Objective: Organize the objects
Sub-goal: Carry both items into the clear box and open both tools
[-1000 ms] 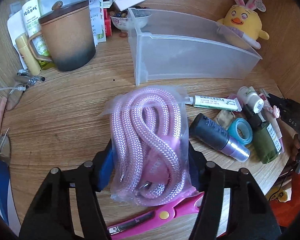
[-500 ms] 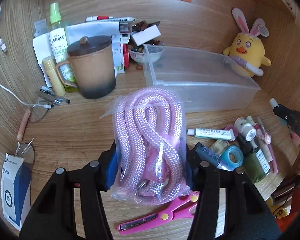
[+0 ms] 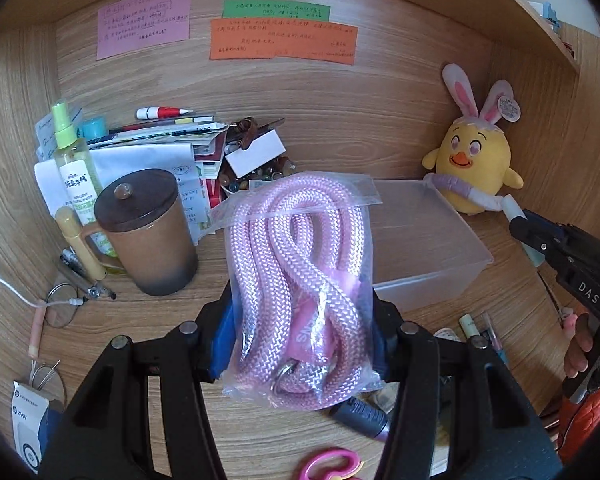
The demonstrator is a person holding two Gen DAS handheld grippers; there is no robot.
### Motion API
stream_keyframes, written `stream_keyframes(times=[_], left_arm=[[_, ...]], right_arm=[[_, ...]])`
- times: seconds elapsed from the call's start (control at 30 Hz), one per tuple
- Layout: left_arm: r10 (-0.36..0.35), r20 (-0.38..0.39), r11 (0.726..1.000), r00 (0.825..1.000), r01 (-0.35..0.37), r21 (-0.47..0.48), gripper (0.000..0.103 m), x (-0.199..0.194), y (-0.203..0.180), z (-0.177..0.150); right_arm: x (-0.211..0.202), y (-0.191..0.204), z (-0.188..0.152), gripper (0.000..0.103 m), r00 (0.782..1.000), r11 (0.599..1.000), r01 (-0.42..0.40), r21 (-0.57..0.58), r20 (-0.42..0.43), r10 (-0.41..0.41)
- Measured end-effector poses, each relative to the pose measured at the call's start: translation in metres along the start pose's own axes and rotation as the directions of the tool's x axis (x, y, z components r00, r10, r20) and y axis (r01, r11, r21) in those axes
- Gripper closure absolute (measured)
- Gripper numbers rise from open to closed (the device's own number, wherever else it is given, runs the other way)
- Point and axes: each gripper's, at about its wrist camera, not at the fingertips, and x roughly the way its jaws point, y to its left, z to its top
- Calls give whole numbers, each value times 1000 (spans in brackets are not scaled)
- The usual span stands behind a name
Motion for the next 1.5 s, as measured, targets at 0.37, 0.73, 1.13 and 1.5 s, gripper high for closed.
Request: stream_keyframes(times=[0.37,0.73,1.13,1.5], left_arm=[[-24,-113,1000,993,24,-8,49,54,-6,22],[-41,-174,998,984,47,33,49,85,-17,28],[-61,-202,997,977,68,28,45,92,-22,30],[-18,-57,996,998,23,83,8,42,-35,28]], right_arm=[[64,5,14,80,994,1000,-14,-21,-107,12],[113,1,2,80,960,996,-91,16,-265,92],[127,11,0,80,942,995,-103,-9,-321,94],[88,20,6,43,976,996,-48,-68,-216,32]])
